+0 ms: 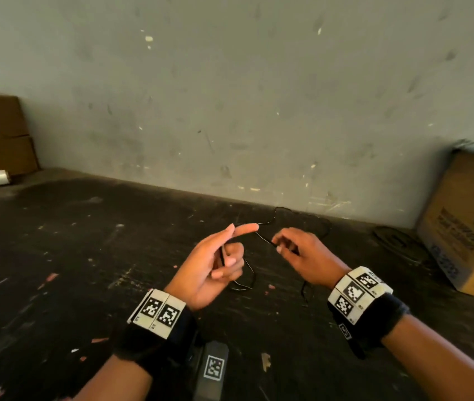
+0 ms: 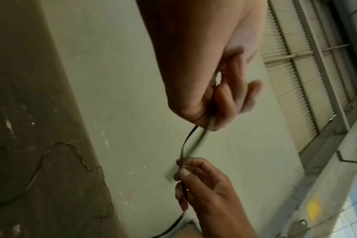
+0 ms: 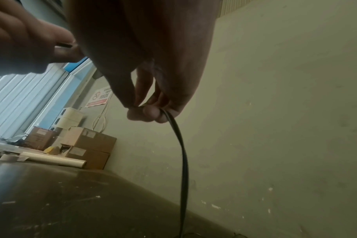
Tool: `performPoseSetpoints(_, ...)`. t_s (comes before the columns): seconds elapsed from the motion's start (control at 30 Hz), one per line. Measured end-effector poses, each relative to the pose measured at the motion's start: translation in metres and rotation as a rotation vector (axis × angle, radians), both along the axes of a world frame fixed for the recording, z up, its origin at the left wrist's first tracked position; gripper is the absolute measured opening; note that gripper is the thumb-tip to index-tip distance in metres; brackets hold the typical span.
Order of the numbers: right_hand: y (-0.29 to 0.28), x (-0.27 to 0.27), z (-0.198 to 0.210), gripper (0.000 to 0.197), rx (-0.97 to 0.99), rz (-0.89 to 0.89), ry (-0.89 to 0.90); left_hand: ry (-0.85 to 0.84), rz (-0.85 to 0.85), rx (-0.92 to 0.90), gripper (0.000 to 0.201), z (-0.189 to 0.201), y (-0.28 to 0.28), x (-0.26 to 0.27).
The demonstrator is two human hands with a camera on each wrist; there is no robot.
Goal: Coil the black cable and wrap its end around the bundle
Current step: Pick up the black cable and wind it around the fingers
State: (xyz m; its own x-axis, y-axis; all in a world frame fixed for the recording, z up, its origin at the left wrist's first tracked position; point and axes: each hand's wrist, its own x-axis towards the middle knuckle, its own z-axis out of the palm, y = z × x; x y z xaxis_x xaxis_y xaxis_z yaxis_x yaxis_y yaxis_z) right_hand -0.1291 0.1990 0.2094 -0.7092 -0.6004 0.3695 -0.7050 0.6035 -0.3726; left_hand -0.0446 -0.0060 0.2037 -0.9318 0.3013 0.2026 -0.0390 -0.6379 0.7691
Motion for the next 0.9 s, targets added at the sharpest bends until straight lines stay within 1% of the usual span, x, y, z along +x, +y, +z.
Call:
performPoseSetpoints(0.1,-0.002,0.004,0.002,0.015,-0.041,-0.073,0.028,-0.006,-0.057,0.015,0.048,0.004,-0.005,0.001)
performPoseSetpoints(0.33,-0.01,0.012,0.01,0.017,-0.031,-0.236,0.088,0.004,-0.166,-0.013,0.051,0.012,-0.014,0.001)
performPoseSetpoints(0.43,-0.013,0.013,0.012,0.015,-0.032,-0.344,0.104,0.019,-0.196,-0.051,0.054,0.013,-0.016,0.002)
performPoseSetpoints(0.57,-0.017,0.011,0.016,0.015,-0.047,-0.461,0.107,0.021,-0.218,-0.136,0.046,0.009,-0.018,0.002)
performPoseSetpoints(0.67,-0.017,0.011,0.018,0.016,-0.044,-0.54,0.071,0.042,-0.254,-0.174,0.044,0.005,-0.021,0.004)
performPoseSetpoints(0.73,-0.018,0.012,0.016,0.016,-0.024,-0.543,0.048,0.05,-0.27,-0.169,0.044,0.004,-0.023,0.004)
performPoseSetpoints(0.8,-0.021,0.016,0.013,0.016,0.024,-0.526,0.029,0.039,-0.26,-0.105,0.044,0.003,-0.024,0.003)
performPoseSetpoints(0.9,-0.031,0.034,0.006,0.014,0.102,-0.391,-0.049,0.013,-0.214,0.014,0.043,0.004,-0.027,-0.003)
